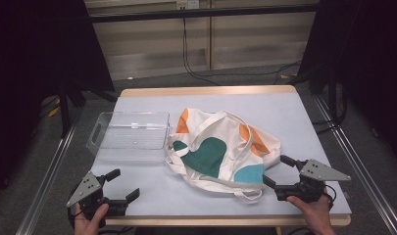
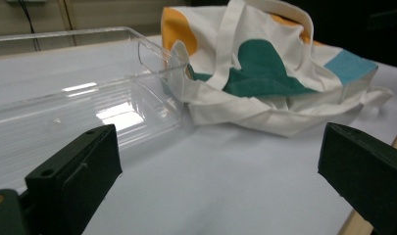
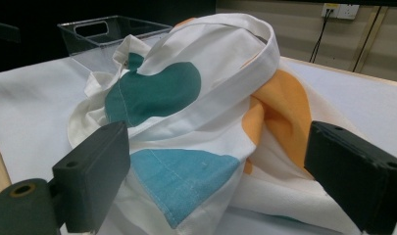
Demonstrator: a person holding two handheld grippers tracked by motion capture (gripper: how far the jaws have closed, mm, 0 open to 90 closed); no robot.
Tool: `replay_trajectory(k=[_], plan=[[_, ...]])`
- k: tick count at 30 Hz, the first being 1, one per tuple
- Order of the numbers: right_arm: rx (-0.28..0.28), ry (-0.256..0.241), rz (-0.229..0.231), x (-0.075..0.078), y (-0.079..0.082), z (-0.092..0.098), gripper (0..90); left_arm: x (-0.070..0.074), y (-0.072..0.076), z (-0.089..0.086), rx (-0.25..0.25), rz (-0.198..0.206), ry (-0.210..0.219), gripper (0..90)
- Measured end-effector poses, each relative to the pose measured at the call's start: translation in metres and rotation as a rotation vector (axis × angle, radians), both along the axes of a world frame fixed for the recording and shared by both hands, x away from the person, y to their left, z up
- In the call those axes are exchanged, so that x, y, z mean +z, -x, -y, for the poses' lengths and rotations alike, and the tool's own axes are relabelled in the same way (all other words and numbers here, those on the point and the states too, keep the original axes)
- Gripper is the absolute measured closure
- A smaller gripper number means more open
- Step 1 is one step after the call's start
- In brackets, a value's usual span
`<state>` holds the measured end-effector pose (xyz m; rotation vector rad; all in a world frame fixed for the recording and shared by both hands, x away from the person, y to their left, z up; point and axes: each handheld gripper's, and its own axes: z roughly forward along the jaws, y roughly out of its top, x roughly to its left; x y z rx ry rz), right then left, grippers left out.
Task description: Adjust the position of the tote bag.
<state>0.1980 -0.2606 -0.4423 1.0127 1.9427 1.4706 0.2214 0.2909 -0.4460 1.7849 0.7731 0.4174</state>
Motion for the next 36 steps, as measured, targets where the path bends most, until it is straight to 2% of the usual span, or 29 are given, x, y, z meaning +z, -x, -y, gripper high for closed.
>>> replay_trajectory(k=[4, 10, 14, 15, 18, 20, 25, 27, 30, 35, 36], plan=[[0.006, 0.009, -0.013, 0.001, -0.005, -0.003, 11.9, -0.001, 0.000, 0.000, 0.001, -0.007, 0.010, 2.0], [0.025, 0.016, -0.045, 0.000, -0.007, -0.007, 18.4, 0.000, -0.001, 0.001, 0.012, -0.002, -0.010, 2.1], [0.045, 0.005, -0.054, 0.001, -0.010, -0.011, 25.1, 0.000, -0.002, 0.005, -0.008, 0.004, -0.033, 2.6], [0.069, 0.010, -0.062, 0.001, -0.011, -0.012, 27.3, 0.000, -0.003, 0.007, -0.018, 0.004, -0.030, 2.6], [0.089, 0.029, -0.074, -0.001, -0.014, -0.017, 28.1, 0.000, -0.002, 0.012, -0.032, -0.006, -0.047, 3.5], [0.114, 0.023, -0.083, -0.001, -0.016, -0.020, 32.8, 0.000, -0.002, 0.014, -0.034, -0.005, -0.048, 3.7], [0.173, 0.020, -0.117, 0.000, -0.020, -0.029, 37.1, 0.000, 0.000, 0.016, -0.048, -0.014, -0.056, 5.1], [0.193, 0.033, -0.122, 0.001, -0.021, -0.036, 38.3, 0.000, 0.001, 0.015, -0.056, -0.014, -0.040, 5.7], [0.235, 0.057, -0.125, 0.003, -0.024, -0.048, 43.0, 0.001, 0.005, 0.015, -0.064, -0.010, -0.055, 6.6], [0.318, 0.088, -0.141, 0.009, -0.034, -0.075, 46.4, 0.001, 0.009, 0.014, -0.064, -0.003, -0.057, 8.2], [0.318, 0.088, -0.141, 0.009, -0.034, -0.075, 46.4, 0.001, 0.009, 0.014, -0.064, -0.003, -0.057, 8.2]])
